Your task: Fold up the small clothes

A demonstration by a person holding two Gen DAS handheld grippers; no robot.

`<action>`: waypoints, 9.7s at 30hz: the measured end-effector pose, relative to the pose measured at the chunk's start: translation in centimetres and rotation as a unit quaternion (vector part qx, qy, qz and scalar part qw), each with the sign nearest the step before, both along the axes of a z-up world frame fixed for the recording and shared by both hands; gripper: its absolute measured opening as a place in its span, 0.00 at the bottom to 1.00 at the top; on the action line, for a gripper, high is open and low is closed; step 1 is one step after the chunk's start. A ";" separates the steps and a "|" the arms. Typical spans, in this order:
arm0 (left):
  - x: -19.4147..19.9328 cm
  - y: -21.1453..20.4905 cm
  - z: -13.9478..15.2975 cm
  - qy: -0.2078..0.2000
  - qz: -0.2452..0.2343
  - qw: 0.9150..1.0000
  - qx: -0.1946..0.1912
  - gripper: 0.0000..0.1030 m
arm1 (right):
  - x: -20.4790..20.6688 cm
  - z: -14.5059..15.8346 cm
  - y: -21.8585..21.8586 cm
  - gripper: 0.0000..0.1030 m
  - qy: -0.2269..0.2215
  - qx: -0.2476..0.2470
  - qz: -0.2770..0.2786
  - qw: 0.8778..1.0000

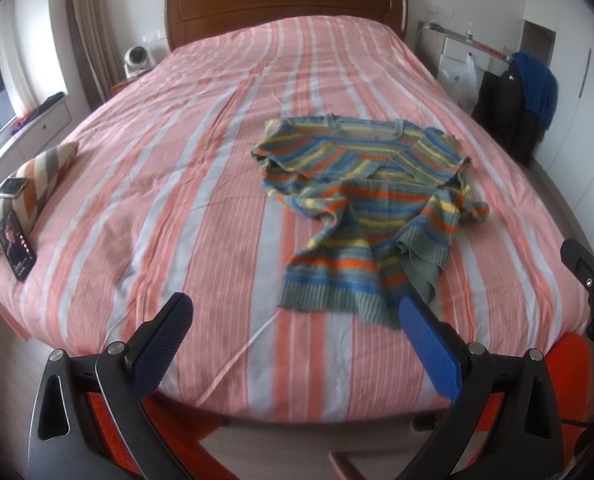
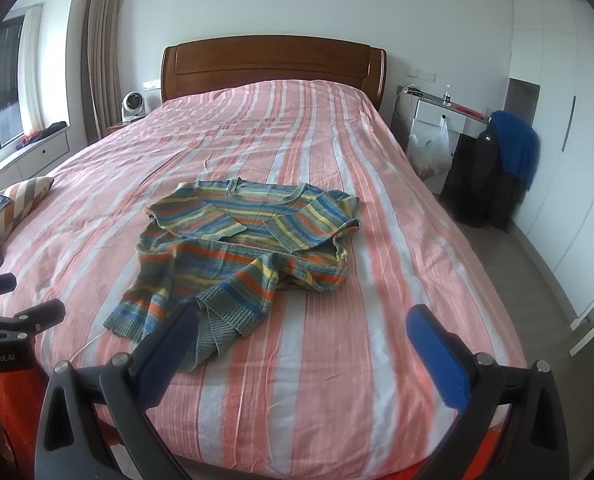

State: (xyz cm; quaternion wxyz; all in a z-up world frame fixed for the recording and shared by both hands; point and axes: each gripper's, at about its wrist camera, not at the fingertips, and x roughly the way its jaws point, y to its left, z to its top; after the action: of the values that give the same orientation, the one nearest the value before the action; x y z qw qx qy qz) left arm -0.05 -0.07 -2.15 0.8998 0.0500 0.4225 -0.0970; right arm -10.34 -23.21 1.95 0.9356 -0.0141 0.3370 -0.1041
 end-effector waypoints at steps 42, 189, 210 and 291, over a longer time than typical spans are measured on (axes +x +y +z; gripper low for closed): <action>0.2 0.1 -0.9 0.008 0.001 1.000 0.003 1.00 | 0.1 -0.8 0.7 1.00 0.013 0.005 0.012 1.000; 2.7 14.1 -8.5 0.078 0.137 0.987 -0.019 0.88 | 18.8 -10.1 -9.6 0.62 0.177 -0.065 0.251 0.949; 3.6 12.0 -9.9 0.086 0.127 0.988 -0.002 0.88 | 11.8 -7.1 -40.7 0.04 0.145 0.070 -0.164 0.973; 22.8 17.7 -10.9 0.034 0.101 0.993 -0.048 0.92 | -2.0 -13.3 -21.8 0.53 0.019 0.106 -0.093 0.990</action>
State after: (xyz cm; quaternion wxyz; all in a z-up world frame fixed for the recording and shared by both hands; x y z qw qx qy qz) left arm 22.72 17.58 -13.02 0.8916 -0.0397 0.4503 -0.0273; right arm -12.34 -45.00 -11.36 0.9117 0.1147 0.3635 -0.1535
